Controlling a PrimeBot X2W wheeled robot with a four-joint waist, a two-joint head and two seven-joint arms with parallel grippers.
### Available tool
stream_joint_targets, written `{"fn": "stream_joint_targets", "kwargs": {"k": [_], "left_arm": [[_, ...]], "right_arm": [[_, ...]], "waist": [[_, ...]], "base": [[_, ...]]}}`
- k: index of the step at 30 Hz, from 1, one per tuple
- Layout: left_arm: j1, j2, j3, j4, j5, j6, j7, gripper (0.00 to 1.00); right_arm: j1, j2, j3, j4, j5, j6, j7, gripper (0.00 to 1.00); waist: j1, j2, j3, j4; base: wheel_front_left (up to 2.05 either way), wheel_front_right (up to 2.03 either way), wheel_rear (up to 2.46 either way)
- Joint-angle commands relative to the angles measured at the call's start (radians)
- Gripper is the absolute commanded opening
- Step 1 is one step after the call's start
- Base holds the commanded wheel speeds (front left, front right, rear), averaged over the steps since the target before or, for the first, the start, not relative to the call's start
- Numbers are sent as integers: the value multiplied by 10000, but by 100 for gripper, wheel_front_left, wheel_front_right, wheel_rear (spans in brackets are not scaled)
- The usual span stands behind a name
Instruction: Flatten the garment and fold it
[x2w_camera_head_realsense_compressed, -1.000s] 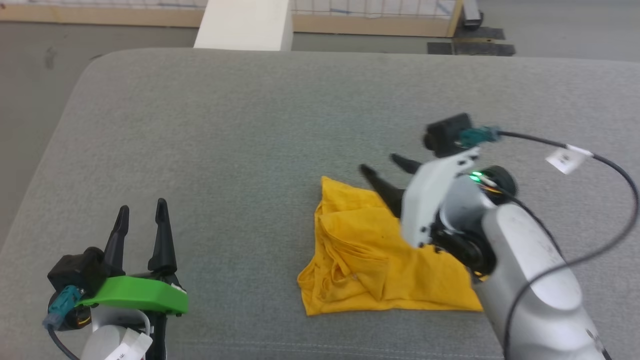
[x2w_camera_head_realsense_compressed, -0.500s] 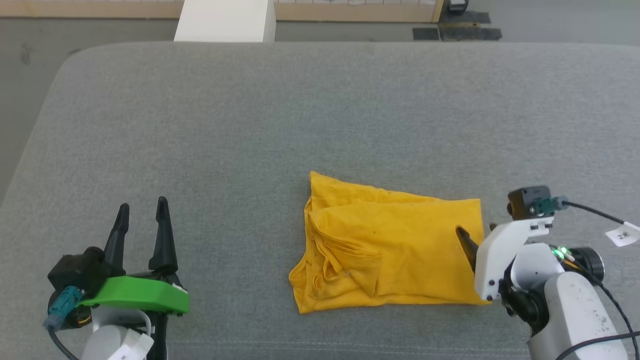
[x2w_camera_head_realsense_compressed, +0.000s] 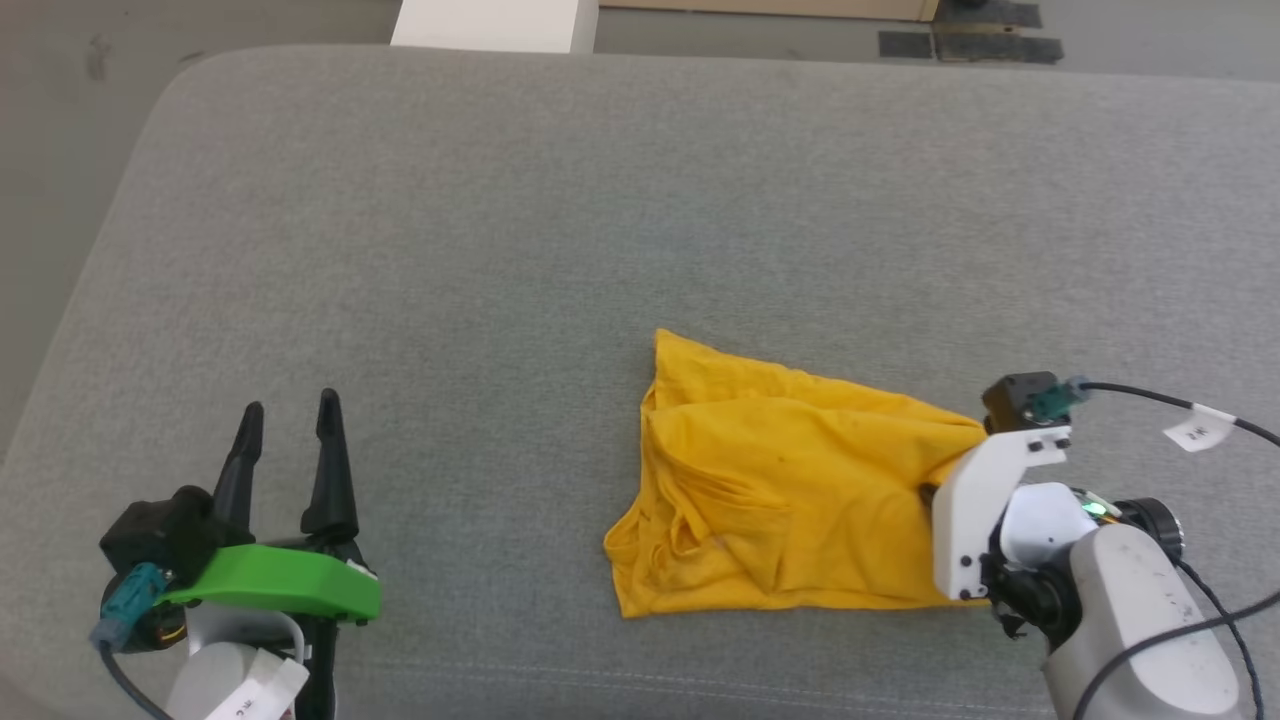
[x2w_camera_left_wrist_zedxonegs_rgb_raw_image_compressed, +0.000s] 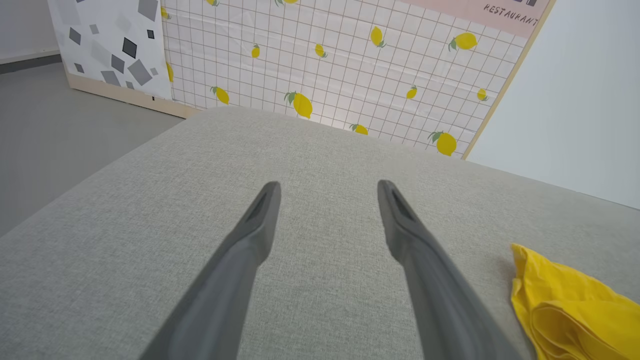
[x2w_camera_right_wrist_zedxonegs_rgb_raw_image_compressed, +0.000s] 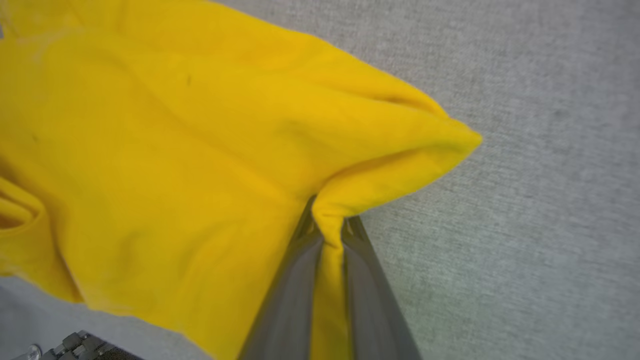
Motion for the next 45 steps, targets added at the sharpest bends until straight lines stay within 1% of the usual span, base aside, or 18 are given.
{"fn": "stream_joint_targets", "kwargs": {"k": [1,3,4,7,12,14,16,19,23,26,29,33,36,39,40,41,45], "left_arm": [[6,-2,89,-38,-21,-3,-47,100],[104,-7,184,-119,-25,22,-47,100],[182,10,258,-215,-33,27,-47,100],[192,6,325,-372,-99,22,-47,100],[56,128,291,-659,-125,9,-47,100],[-104,244,214,-801,-122,3,-24,100],[-306,354,125,-966,-157,-3,54,100],[-660,631,-56,-1213,-203,-14,260,100],[-1034,1091,-174,-1583,-279,-24,498,100],[-1163,1434,-170,-1795,-363,-28,616,100],[-1179,1656,-17,-1890,-475,-30,630,100],[-1170,1912,98,-2016,-557,-31,654,100],[-1192,2046,137,-2074,-607,-32,655,100],[-1234,2134,161,-2101,-659,-32,630,100],[-1237,2161,181,-2103,-675,-32,623,100],[-1236,2197,209,-2098,-692,-32,615,100],[-1210,2212,201,-1959,-726,-32,540,100]], "right_arm": [[22,147,175,-96,71,48,191,0],[-92,133,270,-527,-183,48,442,0],[-207,27,288,-943,-308,48,819,0],[-359,-323,103,-1471,-457,48,1373,0],[-724,-743,-536,-2110,-476,48,2106,0],[-967,-896,-867,-2259,-634,48,2251,0],[-1214,-931,-1330,-2384,-722,48,2297,0],[-1560,-1104,-1932,-2506,-1030,48,2339,0],[-2085,-1326,-2838,-2685,-1504,48,2522,0],[-2531,-1352,-3910,-2800,-1848,48,2581,0],[-2885,-1450,-4826,-2940,-2349,48,2623,0],[-3225,-1347,-5998,-3758,-3206,48,2924,0],[-3387,-1300,-6772,-4225,-3559,48,3012,0],[-3478,-1489,-7487,-4589,-3954,48,2766,0],[-3527,-1544,-7647,-4667,-4031,48,2606,28],[-3599,-1576,-7794,-4723,-4107,48,2393,100],[-3968,-1752,-7982,-4709,-4218,48,1264,100]], "waist": [[0,0,-164,-261],[0,0,-183,-580],[0,0,-120,-988],[0,0,42,-1622],[0,0,605,-2771],[0,0,936,-3081],[0,0,1300,-3247],[0,0,1889,-3310],[0,0,2756,-3196],[0,0,3307,-2992],[0,0,3678,-2806],[0,0,4103,-2527],[0,0,4316,-2345],[0,0,4471,-2178],[0,0,4508,-2153],[0,0,4538,-2142],[0,0,4379,-2126]], "base": [[0,0,0],[0,0,0],[0,0,0],[0,0,0],[0,0,0],[0,0,0],[0,0,0],[0,0,0],[0,0,0],[0,0,0],[0,0,0],[0,0,0],[0,0,0],[0,0,0],[0,0,0],[0,0,0],[0,0,0]]}}
